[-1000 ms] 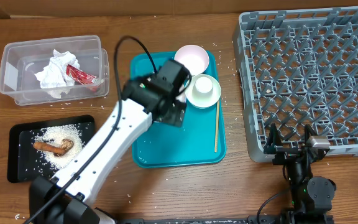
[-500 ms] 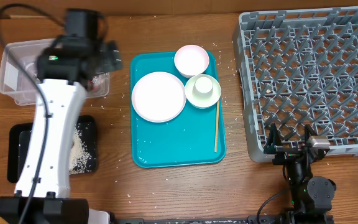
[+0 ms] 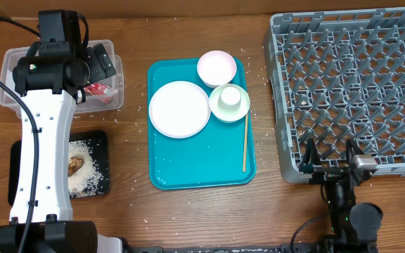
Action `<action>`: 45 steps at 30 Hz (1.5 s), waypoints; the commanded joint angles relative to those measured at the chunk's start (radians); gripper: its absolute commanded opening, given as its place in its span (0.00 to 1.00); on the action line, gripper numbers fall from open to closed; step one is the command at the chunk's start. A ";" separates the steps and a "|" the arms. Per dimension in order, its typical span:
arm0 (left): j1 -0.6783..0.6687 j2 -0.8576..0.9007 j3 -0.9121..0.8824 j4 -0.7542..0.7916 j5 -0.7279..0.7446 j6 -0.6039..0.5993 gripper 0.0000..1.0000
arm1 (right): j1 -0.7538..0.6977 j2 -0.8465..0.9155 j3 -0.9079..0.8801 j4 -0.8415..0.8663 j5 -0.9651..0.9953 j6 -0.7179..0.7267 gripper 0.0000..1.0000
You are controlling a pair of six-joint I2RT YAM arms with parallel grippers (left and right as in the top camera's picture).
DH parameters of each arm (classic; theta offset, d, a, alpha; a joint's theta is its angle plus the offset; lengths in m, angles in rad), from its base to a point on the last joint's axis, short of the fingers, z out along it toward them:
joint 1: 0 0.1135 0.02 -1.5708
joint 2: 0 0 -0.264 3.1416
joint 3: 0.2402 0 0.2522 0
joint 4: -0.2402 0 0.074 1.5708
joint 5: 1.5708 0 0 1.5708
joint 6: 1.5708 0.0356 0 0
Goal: Sort waste into correct bins and load items into the dishwasher
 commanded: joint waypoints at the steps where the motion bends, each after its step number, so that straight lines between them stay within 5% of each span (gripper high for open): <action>1: 0.002 -0.005 0.014 0.001 0.007 -0.010 1.00 | 0.006 -0.008 -0.010 0.064 -0.262 0.210 1.00; 7: 0.002 -0.005 0.014 0.001 0.007 -0.010 1.00 | 0.006 -0.008 -0.010 0.355 -0.450 0.589 1.00; 13: 0.002 -0.005 0.014 0.001 0.007 -0.010 1.00 | 0.006 -0.008 0.023 0.634 -0.382 0.628 1.00; 20: 0.002 -0.005 0.014 0.001 0.007 -0.010 1.00 | 0.006 0.168 0.338 0.361 -0.301 0.457 1.00; 31: 0.002 -0.005 0.014 0.001 0.007 -0.010 1.00 | 0.063 0.950 1.023 -0.353 -0.458 0.039 1.00; 40: 0.002 -0.005 0.014 0.001 0.007 -0.010 1.00 | 0.389 1.547 1.515 -0.786 0.000 -0.082 1.00; 45: 0.002 -0.005 0.014 0.001 0.007 -0.010 1.00 | 0.452 1.767 1.617 -0.851 0.033 -0.080 1.00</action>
